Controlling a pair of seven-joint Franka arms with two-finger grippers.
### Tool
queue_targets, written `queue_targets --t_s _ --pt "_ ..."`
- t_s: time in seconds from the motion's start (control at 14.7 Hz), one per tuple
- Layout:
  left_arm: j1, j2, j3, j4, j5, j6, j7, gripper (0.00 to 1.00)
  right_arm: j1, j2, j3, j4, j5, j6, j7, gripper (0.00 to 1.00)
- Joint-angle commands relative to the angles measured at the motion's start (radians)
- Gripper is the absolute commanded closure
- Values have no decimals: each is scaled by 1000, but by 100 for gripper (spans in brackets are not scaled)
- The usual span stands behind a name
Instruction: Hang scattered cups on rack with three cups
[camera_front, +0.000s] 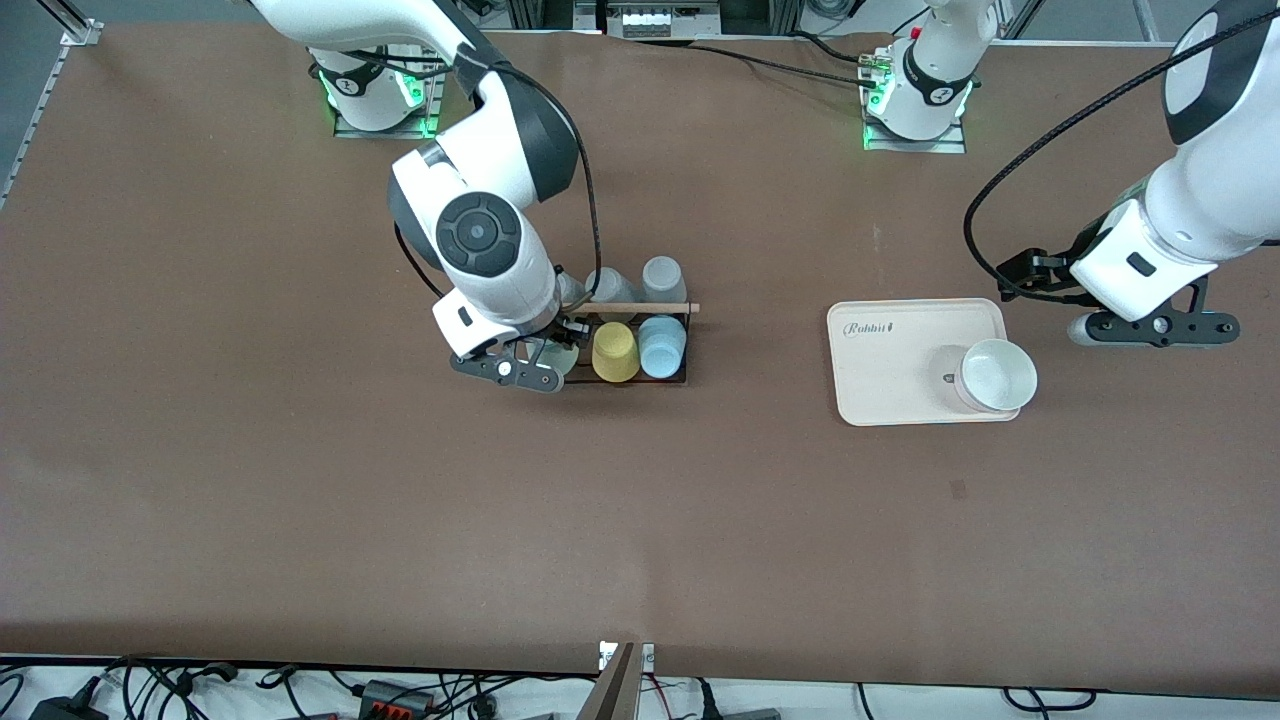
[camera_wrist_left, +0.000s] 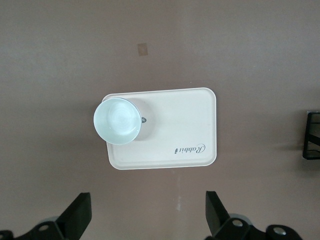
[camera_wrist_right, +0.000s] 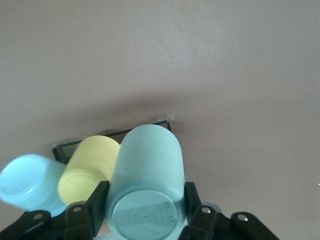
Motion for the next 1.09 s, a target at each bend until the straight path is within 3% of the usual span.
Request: queue_targets --t_s 0.0,0.07,0.27,0.41,0.81,0.88,0.95,1.02 --pt "-1 -13 8 5 -13 -2 27 0 11 48 -6 36 0 -15 17 69" --pt "-54 -18 61 5 -13 -2 27 0 11 62 -6 36 0 -7 20 69" --pt "-486 -35 528 9 -53 -8 27 0 11 89 -6 34 5 31 20 69" --pt "-496 -35 568 9 -125 -8 30 0 11 105 -6 34 6 48 20 69" --pt "-487 -61 573 5 -124 -10 82 0 13 131 -6 33 8 68 23 63" --pt "-476 -59 574 2 -115 19 113 0 13 131 -6 33 9 73 23 51" --pt "-441 -55 574 -3 -116 38 181 0 11 131 -6 33 8 73 18 30" --pt "-417 -53 574 -3 -118 38 199 0 10 128 -6 33 8 71 11 0"
